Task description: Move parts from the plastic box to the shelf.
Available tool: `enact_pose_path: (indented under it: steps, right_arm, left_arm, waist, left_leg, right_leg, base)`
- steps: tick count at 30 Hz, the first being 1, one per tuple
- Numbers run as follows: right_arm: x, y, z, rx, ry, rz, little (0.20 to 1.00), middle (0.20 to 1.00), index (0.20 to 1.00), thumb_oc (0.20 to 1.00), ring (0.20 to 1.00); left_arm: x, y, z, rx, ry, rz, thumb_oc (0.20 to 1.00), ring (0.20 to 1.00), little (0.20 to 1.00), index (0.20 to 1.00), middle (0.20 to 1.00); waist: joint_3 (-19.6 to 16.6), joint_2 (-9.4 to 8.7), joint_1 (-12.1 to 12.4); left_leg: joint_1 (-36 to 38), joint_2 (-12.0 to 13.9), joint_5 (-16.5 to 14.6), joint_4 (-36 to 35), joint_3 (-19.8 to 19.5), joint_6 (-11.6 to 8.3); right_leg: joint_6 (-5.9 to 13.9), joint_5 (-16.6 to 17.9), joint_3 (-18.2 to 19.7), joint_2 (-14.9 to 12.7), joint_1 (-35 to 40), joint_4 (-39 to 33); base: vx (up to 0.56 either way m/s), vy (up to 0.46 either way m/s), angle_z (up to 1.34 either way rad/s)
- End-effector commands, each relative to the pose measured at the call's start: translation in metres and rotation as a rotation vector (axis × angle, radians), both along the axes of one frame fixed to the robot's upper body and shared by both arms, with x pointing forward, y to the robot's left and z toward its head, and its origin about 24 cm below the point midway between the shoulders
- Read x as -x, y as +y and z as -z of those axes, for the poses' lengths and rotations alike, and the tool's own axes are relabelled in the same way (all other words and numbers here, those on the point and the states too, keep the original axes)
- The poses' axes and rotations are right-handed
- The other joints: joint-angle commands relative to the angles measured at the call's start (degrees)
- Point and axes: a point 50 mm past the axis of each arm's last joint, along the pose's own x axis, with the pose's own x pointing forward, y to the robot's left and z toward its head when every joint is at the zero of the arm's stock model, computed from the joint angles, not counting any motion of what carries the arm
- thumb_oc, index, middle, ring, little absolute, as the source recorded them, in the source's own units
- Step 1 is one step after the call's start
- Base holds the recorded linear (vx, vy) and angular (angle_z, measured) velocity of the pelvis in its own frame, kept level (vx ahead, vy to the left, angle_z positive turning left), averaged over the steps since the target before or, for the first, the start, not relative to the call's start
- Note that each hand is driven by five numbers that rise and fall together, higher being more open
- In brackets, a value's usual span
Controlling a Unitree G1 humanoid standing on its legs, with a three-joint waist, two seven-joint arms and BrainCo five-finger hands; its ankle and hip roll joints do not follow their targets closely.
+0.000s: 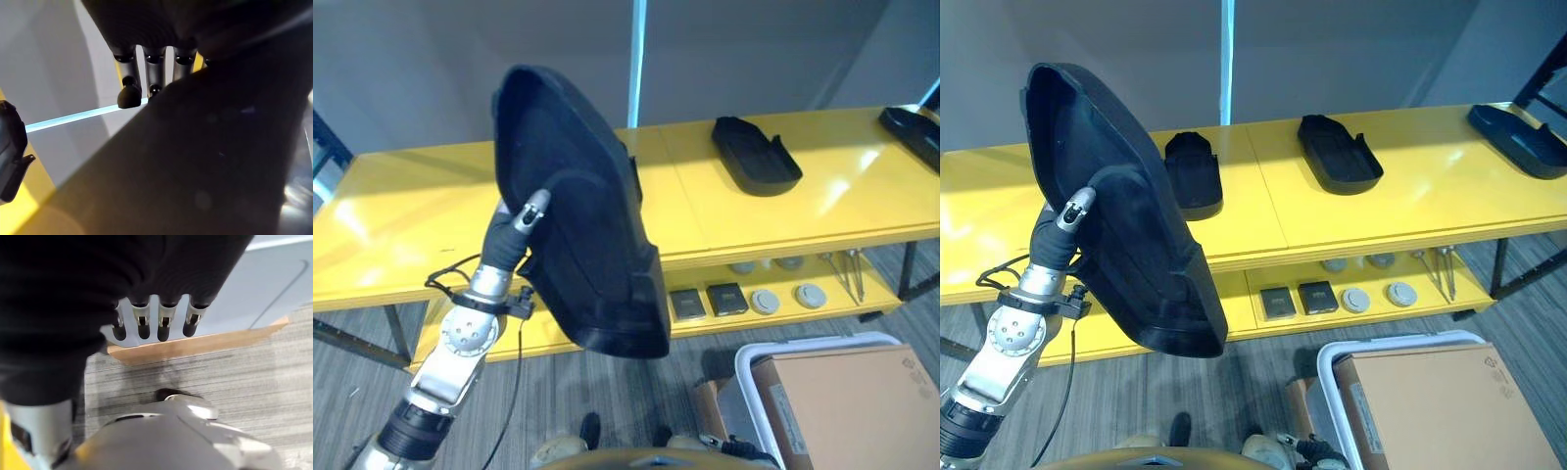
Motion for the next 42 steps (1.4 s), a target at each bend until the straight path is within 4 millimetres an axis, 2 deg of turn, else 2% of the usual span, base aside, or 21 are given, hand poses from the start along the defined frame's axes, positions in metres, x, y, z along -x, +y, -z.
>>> enact_pose_path:
  steps: [1,2,5,10,11,13,15,16,17,18,19,20,23,24,25,26,28,29,30,35,42]
  right_arm:
    - [-0.01,-0.005,-0.003,0.018,-0.002,-0.025,1.0,1.0,1.0,1.0,1.0]
    - [-0.009,-0.015,-0.005,0.046,0.006,-0.007,1.0,1.0,1.0,1.0,1.0]
    - [-0.01,-0.02,-0.007,0.057,-0.002,0.013,1.0,1.0,1.0,1.0,1.0]
    - [-0.009,-0.023,-0.008,0.036,-0.045,0.091,1.0,1.0,1.0,1.0,1.0]
    - [-0.011,-0.023,-0.008,0.034,-0.053,0.099,1.0,1.0,1.0,1.0,1.0]
    - [-0.011,-0.022,-0.008,0.034,-0.057,0.101,1.0,1.0,1.0,1.0,1.0]
    - [0.002,-0.029,-0.007,0.03,-0.021,0.219,1.0,1.0,1.0,1.0,1.0]
    - [0.002,-0.029,-0.006,0.029,-0.021,0.221,1.0,1.0,1.0,1.0,1.0]
    - [0.003,-0.031,-0.007,0.033,-0.02,0.25,1.0,1.0,1.0,1.0,1.0]
    - [0.004,-0.032,-0.007,0.049,0.007,0.245,1.0,1.0,1.0,1.0,1.0]
    - [0.004,-0.032,-0.007,0.048,0.007,0.246,1.0,1.0,1.0,1.0,1.0]
    - [0.005,-0.024,-0.004,0.042,0.038,0.177,1.0,1.0,1.0,1.0,1.0]
    - [0.004,-0.012,-0.001,0.026,0.064,0.097,1.0,1.0,1.0,1.0,1.0]
    - [0.001,-0.005,0.0,0.024,0.057,0.056,1.0,1.0,1.0,1.0,1.0]
    - [0.001,-0.005,0.0,0.024,0.057,0.057,1.0,1.0,1.0,1.0,1.0]
    - [-0.002,0.006,0.002,-0.014,0.029,0.035,1.0,1.0,1.0,1.0,1.0]
    - [-0.002,0.006,0.002,-0.01,0.027,0.033,1.0,1.0,1.0,1.0,1.0]
    - [-0.002,0.006,0.002,-0.01,0.027,0.033,1.0,1.0,1.0,1.0,1.0]
    - [0.002,0.006,0.002,-0.025,0.031,0.051,1.0,1.0,1.0,1.0,1.0]
    - [0.016,0.017,0.007,-0.063,0.104,-0.105,1.0,1.0,1.0,1.0,1.0]
    - [0.007,0.011,0.004,-0.05,0.078,-0.193,1.0,1.0,1.0,1.0,1.0]
  left_arm:
    - [0.005,0.005,-0.042,0.082,-0.202,0.017,0.2,0.2,0.2,0.2,0.2]
    - [0.005,0.006,-0.039,0.067,-0.181,0.024,0.2,0.2,0.2,0.2,0.2]
    - [0.004,0.013,-0.032,0.07,-0.14,-0.001,0.2,0.2,0.2,0.2,0.2]
    - [-0.005,0.018,-0.016,0.106,-0.044,-0.037,0.2,0.2,0.2,0.2,0.2]
    - [-0.006,0.019,-0.014,0.092,-0.04,-0.048,0.2,0.2,0.2,0.2,0.2]
    - [-0.007,0.019,-0.014,0.077,-0.042,-0.055,0.2,0.2,0.2,0.2,0.2]
    - [-0.004,0.02,-0.019,-0.009,-0.07,-0.059,0.2,0.2,0.2,0.2,0.2]
    - [-0.004,0.019,-0.019,-0.01,-0.07,-0.058,0.2,0.2,0.2,0.2,0.2]
    - [-0.003,0.019,-0.021,-0.04,-0.082,-0.049,0.2,0.2,0.2,0.2,0.2]
    - [-0.005,0.02,-0.023,-0.091,-0.082,-0.049,0.2,0.2,0.2,0.2,0.2]
    - [-0.005,0.02,-0.023,-0.091,-0.084,-0.049,0.2,0.2,0.2,0.2,0.2]
    - [-0.004,0.023,-0.028,-0.15,-0.101,-0.052,0.2,0.2,0.2,0.2,0.2]
    - [-0.005,0.029,-0.029,-0.158,-0.089,-0.078,0.2,0.2,0.2,0.2,0.2]
    - [-0.007,0.029,-0.026,-0.177,-0.083,-0.092,0.2,0.2,0.2,0.2,0.2]
    - [-0.007,0.029,-0.026,-0.177,-0.083,-0.093,0.2,0.2,0.2,0.2,0.2]
    - [-0.013,0.031,-0.018,-0.171,-0.039,-0.113,0.2,0.2,0.2,0.2,0.2]
    - [-0.015,0.036,-0.016,-0.189,-0.027,-0.154,0.2,0.2,0.2,0.2,0.2]
    - [-0.015,0.036,-0.016,-0.189,-0.027,-0.154,0.2,0.2,0.2,0.2,0.2]
    - [-0.017,0.044,-0.014,-0.196,-0.019,-0.207,0.2,0.2,0.2,0.2,0.2]
    - [-0.019,0.069,-0.003,-0.174,0.053,-0.307,0.2,0.2,0.2,0.2,0.2]
    - [-0.039,0.107,0.011,-0.117,0.209,-0.418,0.2,0.2,0.2,0.2,0.2]
  waist:
    - [1.9,-2.36,-0.8]
    - [1.7,-2.22,-0.5]
    - [1.5,-2.19,0.0]
    - [0.6,-1.29,-1.1]
    - [0.4,-0.87,-0.9]
    - [0.1,-0.31,-0.7]
    - [-2.1,0.81,-1.0]
    - [-2.1,0.58,-0.9]
    - [-2.4,0.37,-1.4]
    - [-2.1,-1.3,-1.5]
    - [-2.1,-1.56,-1.3]
    - [-1.7,-1.47,-1.6]
    - [-1.7,-0.97,-1.3]
    - [-1.1,-0.47,-2.0]
    - [-1.2,-0.47,-2.0]
    - [-1.0,0.0,-3.8]
    - [-0.9,-0.19,-4.5]
    - [-0.9,-0.18,-4.5]
    - [-0.8,-1.2,-5.6]
    - [-2.2,-1.94,-5.3]
    - [-2.5,-0.85,-7.0]
  left_leg:
    - [-1.8,-0.3,-12.4,12.0,9.5,-1.7]
    - [-2.2,4.7,-10.8,10.5,14.1,-2.02]
    - [-1.8,9.1,-7.5,6.9,14.0,-3.51]
    - [-3.1,24.4,7.4,-3.8,14.5,-8.01]
    - [-2.5,25.2,8.1,-4.7,13.5,-8.99]
    - [-2.1,25.4,8.3,-4.8,11.8,-10.22]
    - [-0.4,22.1,2.1,-5.1,7.2,-11.3]
    - [-0.4,21.7,1.9,-5.0,7.3,-11.12]
    - [0.1,20.2,-0.1,-5.0,7.4,-10.6]
    - [1.3,16.2,-3.5,-3.4,8.6,-8.05]
    - [1.0,15.9,-3.3,-3.2,8.8,-7.82]
    - [1.5,12.9,-4.1,-2.7,10.1,-5.36]
    - [3.8,10.8,-4.8,-4.4,12.7,-3.15]
    - [4.9,9.5,-5.1,-5.3,13.0,-1.88]
    - [4.8,9.5,-4.9,-5.3,13.0,-1.88]
    - [5.6,8.5,-5.2,-5.7,13.2,-1.1]
    - [6.5,7.9,-5.6,-5.7,13.8,-0.9]
    - [6.5,7.9,-5.6,-5.7,13.8,-0.9]
    - [7.9,6.4,-7.1,-5.7,14.0,-0.42]
    - [8.3,5.7,-7.3,-5.7,14.7,-0.43]
    - [6.4,6.3,-7.1,-5.7,15.9,-1.34]
  right_leg:
    - [2.22,-0.7,-4.9,-2.3,7.0,-8.5]
    - [2.51,-0.8,-8.3,-3.5,8.4,-9.2]
    - [2.93,-0.9,-9.6,-4.2,9.7,-9.4]
    - [4.7,-3.7,-11.3,-8.1,10.2,-5.1]
    - [5.2,-3.8,-11.0,-8.6,10.2,-4.7]
    - [5.69,-3.6,-10.8,-9.1,10.4,-4.6]
    - [8.86,-0.2,-9.7,-13.0,11.7,-6.1]
    - [9.09,0.0,-9.7,-13.4,11.8,-6.3]
    - [10.29,3.6,-9.1,-15.3,11.6,-6.0]
    - [11.68,13.0,-7.0,-20.0,10.7,-4.8]
    - [11.68,13.4,-6.8,-20.3,10.4,-5.1]
    - [11.24,20.5,-6.9,-23.5,7.6,-2.2]
    - [10.23,19.0,-9.9,-24.9,4.9,2.7]
    - [8.94,13.8,-9.9,-20.7,3.1,6.1]
    - [8.8,13.9,-9.9,-20.7,3.0,6.1]
    - [6.52,5.7,-7.8,-11.8,-0.5,5.1]
    - [5.3,3.7,-7.3,-6.8,-1.7,1.2]
    - [5.3,3.8,-7.3,-6.8,-1.7,1.2]
    - [4.38,3.6,-3.7,-1.9,-1.4,-6.4]
    - [3.82,6.3,-0.9,-0.9,1.2,-11.8]
    - [4.05,6.3,0.0,-0.3,0.3,-14.2]
  base:
    - [0.0,0.134,0.88]
    - [0.0,0.118,1.14]
    - [0.07,0.133,1.16]
    - [0.12,0.345,0.31]
    - [0.13,0.387,0.36]
    - [0.14,0.364,-0.03]
    - [0.29,0.798,-0.14]
    - [0.19,0.591,0.12]
    - [0.14,0.537,0.18]
    - [0.12,0.539,0.12]
    - [0.12,0.719,-0.15]
    - [0.06,0.56,-0.32]
    - [0.07,0.448,-0.51]
    - [0.07,0.428,-0.66]
    - [0.15,0.488,-0.51]
    - [0.14,0.257,-0.26]
    - [0.13,0.175,-0.15]
    - [0.23,0.054,-0.05]
    - [0.18,0.028,0.23]
    - [0.22,-0.036,-0.19]
    - [0.09,-0.014,-0.24]
